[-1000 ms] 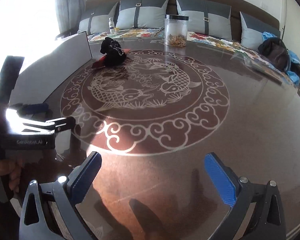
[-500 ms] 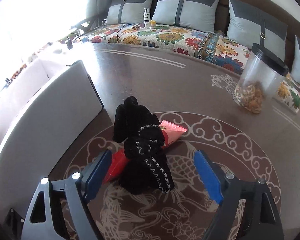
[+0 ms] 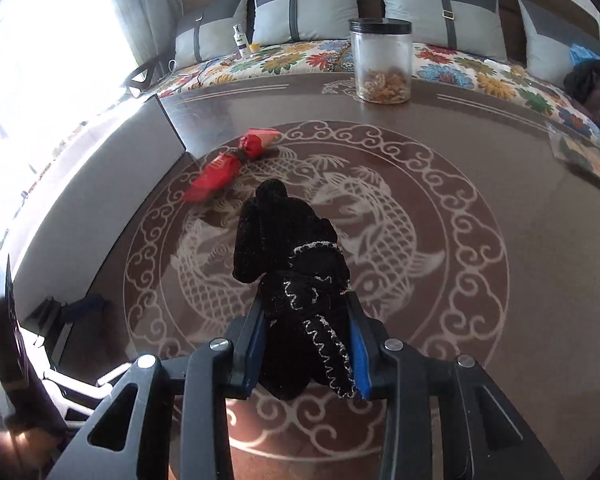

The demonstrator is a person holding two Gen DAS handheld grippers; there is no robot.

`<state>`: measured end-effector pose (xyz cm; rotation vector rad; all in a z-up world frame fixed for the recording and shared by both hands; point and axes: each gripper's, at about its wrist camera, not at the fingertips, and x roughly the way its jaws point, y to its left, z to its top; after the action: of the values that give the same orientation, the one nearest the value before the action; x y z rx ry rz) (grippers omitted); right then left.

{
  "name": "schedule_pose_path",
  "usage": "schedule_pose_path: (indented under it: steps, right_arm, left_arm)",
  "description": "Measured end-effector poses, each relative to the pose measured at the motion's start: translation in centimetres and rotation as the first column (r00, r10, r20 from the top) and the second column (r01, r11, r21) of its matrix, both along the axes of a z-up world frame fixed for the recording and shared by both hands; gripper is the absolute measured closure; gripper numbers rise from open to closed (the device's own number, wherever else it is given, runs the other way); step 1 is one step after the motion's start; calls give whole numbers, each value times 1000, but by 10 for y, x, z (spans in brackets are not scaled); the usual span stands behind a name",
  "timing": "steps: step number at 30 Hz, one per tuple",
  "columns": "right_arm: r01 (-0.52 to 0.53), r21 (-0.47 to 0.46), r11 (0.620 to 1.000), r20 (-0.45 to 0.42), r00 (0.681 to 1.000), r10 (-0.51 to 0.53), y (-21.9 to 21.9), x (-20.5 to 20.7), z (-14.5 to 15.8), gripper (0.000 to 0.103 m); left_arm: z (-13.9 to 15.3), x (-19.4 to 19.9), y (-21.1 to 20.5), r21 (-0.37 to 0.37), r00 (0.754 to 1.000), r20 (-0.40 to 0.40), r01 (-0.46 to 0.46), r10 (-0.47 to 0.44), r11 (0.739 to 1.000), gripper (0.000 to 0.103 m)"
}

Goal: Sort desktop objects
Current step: 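Close the left tool around the red candy packet while the right tool holds the plush, then carry the red packet and black plush toy over the tray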

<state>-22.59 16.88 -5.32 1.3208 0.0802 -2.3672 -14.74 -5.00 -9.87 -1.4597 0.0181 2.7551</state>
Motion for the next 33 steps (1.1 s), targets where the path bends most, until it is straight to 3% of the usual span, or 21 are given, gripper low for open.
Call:
schedule_pose_path:
  steps: [3, 9, 13, 16, 19, 25, 26, 27, 29, 30, 33]
  right_arm:
    - [68, 83, 994, -17, 998, -67, 33, 44, -12, 66]
    - [161, 60, 985, -85, 984, -156, 65, 84, -23, 66]
    - [139, 54, 989, -92, 987, -134, 63, 83, -26, 64]
    - [138, 21, 990, -90, 987, -135, 66, 81, -27, 64]
    - [139, -6, 990, -81, 987, -139, 69, 81, -27, 64]
    - [141, -24, 990, -65, 988, -143, 70, 78, -26, 64]
    - [141, -29, 990, -62, 988, -143, 71, 77, -26, 64]
    - [144, -31, 989, -60, 988, -145, 72, 76, -26, 64]
    - [152, -32, 988, -57, 986, -154, 74, 75, -26, 64]
    - [159, -33, 987, -54, 985, -161, 76, 74, -26, 64]
    - [176, -40, 984, -46, 983, -178, 81, 74, -25, 64]
  left_arm:
    - [0, -1, 0, 0, 1000, 0, -1, 1, 1000, 0]
    - [1, -13, 3, -2, 999, 32, 28, -28, 1000, 0]
    - [3, -73, 6, -11, 991, 121, 58, -56, 998, 0]
    - [4, -121, -2, -37, 992, 126, 24, -19, 999, 0]
    - [3, -162, -7, -8, 991, 134, 2, -1, 1000, 0]
    - [2, -207, 1, -7, 993, 116, 11, -11, 1000, 0]
    - [2, -209, 3, -8, 993, 111, 28, -27, 1000, 3]
    - [5, -207, 5, -7, 995, 85, 45, -45, 999, 13]
    - [12, -203, 7, -10, 997, 48, 58, -58, 998, 75]
    - [13, -202, 7, -3, 997, 52, 54, -54, 999, 80]
    - [15, -188, 6, 15, 998, 52, 32, -32, 999, 82]
